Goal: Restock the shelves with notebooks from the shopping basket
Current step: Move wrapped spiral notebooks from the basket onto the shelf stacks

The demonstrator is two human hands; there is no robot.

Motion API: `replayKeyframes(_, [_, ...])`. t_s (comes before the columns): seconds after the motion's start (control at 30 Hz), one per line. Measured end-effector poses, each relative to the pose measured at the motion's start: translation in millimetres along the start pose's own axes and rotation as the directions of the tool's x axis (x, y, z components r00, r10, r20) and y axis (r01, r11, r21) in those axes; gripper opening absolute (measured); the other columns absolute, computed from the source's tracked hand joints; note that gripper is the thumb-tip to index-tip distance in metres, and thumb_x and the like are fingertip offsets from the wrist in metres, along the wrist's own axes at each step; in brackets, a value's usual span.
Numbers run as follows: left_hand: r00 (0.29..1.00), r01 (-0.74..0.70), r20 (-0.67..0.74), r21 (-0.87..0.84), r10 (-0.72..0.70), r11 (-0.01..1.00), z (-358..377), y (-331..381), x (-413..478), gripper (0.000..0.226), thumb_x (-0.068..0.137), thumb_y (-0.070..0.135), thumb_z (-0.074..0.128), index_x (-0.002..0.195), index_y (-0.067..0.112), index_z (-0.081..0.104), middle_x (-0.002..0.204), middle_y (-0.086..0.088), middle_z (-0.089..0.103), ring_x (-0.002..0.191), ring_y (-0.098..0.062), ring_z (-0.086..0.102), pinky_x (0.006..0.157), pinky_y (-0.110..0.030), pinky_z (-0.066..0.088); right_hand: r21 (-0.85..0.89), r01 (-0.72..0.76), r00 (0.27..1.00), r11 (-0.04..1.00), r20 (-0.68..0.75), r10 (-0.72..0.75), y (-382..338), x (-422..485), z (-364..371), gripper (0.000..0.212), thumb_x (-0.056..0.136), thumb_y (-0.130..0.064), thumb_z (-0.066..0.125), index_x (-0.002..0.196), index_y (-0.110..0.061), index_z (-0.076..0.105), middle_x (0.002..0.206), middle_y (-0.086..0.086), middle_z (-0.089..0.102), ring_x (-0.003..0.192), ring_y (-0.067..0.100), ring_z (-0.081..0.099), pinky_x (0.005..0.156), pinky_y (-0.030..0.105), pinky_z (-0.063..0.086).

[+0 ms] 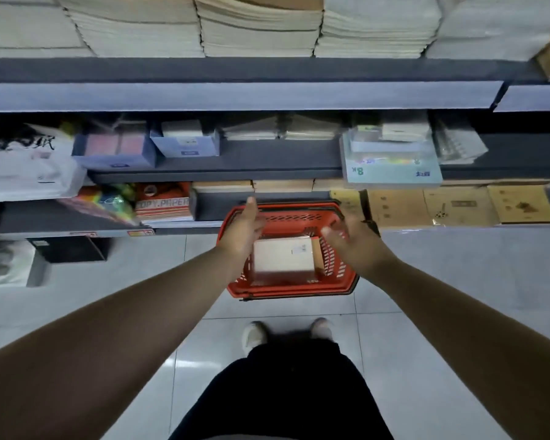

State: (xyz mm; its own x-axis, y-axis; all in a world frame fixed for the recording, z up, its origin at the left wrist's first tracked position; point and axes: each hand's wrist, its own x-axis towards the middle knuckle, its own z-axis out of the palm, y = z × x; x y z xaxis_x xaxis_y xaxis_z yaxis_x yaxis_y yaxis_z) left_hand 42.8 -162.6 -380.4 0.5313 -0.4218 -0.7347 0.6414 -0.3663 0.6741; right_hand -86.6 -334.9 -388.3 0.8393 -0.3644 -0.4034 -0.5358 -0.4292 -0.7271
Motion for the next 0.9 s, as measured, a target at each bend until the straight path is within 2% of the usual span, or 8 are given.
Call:
replayKeyframes(0.17, [0.998,0.041,-0.045,-0.049,-0.043,0.998,-6,-27,36,0.071,0.098,0.061,0.023,0.148,0.013,0.037,0.151,-0.009,0.042,0.14,-0.023,0.036,0.121,-0.047,0.013,-0.03,-0.024,0.999,0.999,0.045,0.025,34,29,27,0.061,0.094,-0.054,0.047,0.146,-0.037,0.021,0.15,-0.004,0.04,0.137,0.02,0.039,0.109,0.039,0.033])
replayKeyframes(0.27, [0.993,0.096,-0.058,-0.074,-0.1,0.993,-10,-44,57,0.071,0.097,0.064,0.024,0.146,0.016,0.041,0.151,-0.007,0.042,0.14,-0.025,0.037,0.119,-0.051,0.018,-0.074,-0.018,0.999,0.997,0.031,0.021,58,46,38,0.059,0.094,-0.054,0.046,0.144,-0.04,0.018,0.152,0.001,0.038,0.136,0.023,0.04,0.099,0.031,0.031])
replayKeyframes(0.37, [0.988,0.121,-0.078,-0.151,-0.134,0.981,-13,-64,82,0.071,0.096,0.065,0.027,0.146,0.017,0.041,0.148,-0.008,0.045,0.137,-0.028,0.04,0.115,-0.054,0.026,-0.046,-0.06,0.997,0.997,0.052,0.062,84,65,50,0.063,0.094,-0.056,0.044,0.147,-0.037,0.015,0.153,0.003,0.036,0.136,0.025,0.039,0.106,0.038,0.033])
replayKeyframes(0.5, [0.979,0.134,-0.126,-0.179,-0.158,0.975,-16,-98,118,0.067,0.095,0.064,0.032,0.144,0.02,0.041,0.143,-0.007,0.051,0.133,-0.029,0.045,0.113,-0.054,0.03,0.038,-0.108,0.987,0.993,0.127,0.102,120,86,76,0.057,0.095,-0.053,0.044,0.144,-0.026,0.032,0.14,0.008,0.049,0.126,0.026,0.049,0.104,0.051,0.042])
replayKeyframes(0.6, [0.966,0.141,-0.187,-0.201,-0.18,0.969,-13,-129,143,0.062,0.095,0.061,0.04,0.142,0.021,0.043,0.137,-0.007,0.056,0.129,-0.029,0.05,0.111,-0.053,0.034,0.037,-0.159,0.974,0.987,0.167,0.151,153,98,98,0.062,0.093,-0.054,0.044,0.141,-0.014,0.037,0.131,0.012,0.054,0.121,0.029,0.052,0.1,0.052,0.045])
replayKeyframes(0.7, [0.961,0.14,-0.21,-0.206,-0.183,0.969,-7,-151,171,0.058,0.097,0.055,0.041,0.141,0.018,0.043,0.141,-0.007,0.053,0.131,-0.027,0.049,0.112,-0.05,0.033,0.043,-0.156,0.98,0.987,0.128,0.15,181,116,113,0.047,0.095,-0.049,0.04,0.124,-0.012,0.047,0.106,0.0,0.056,0.104,0.023,0.056,0.094,0.045,0.047])
replayKeyframes(0.83, [0.96,0.154,-0.205,-0.193,-0.193,0.969,-1,-177,206,0.057,0.1,0.052,0.037,0.143,0.016,0.042,0.145,-0.007,0.05,0.135,-0.025,0.044,0.114,-0.046,0.029,0.04,-0.159,0.977,0.986,0.148,0.152,218,143,129,0.045,0.098,-0.044,0.041,0.13,-0.013,0.049,0.11,0.0,0.06,0.104,0.019,0.058,0.096,0.049,0.047])
replayKeyframes(0.9, [0.962,0.16,-0.195,-0.17,-0.192,0.972,1,-189,222,0.059,0.1,0.053,0.034,0.144,0.015,0.041,0.145,-0.007,0.049,0.135,-0.024,0.043,0.112,-0.044,0.029,0.0,-0.223,0.967,0.975,0.124,0.221,236,153,140,0.059,0.097,-0.051,0.041,0.142,-0.013,0.038,0.116,-0.002,0.059,0.106,0.013,0.054,0.1,0.04,0.042])
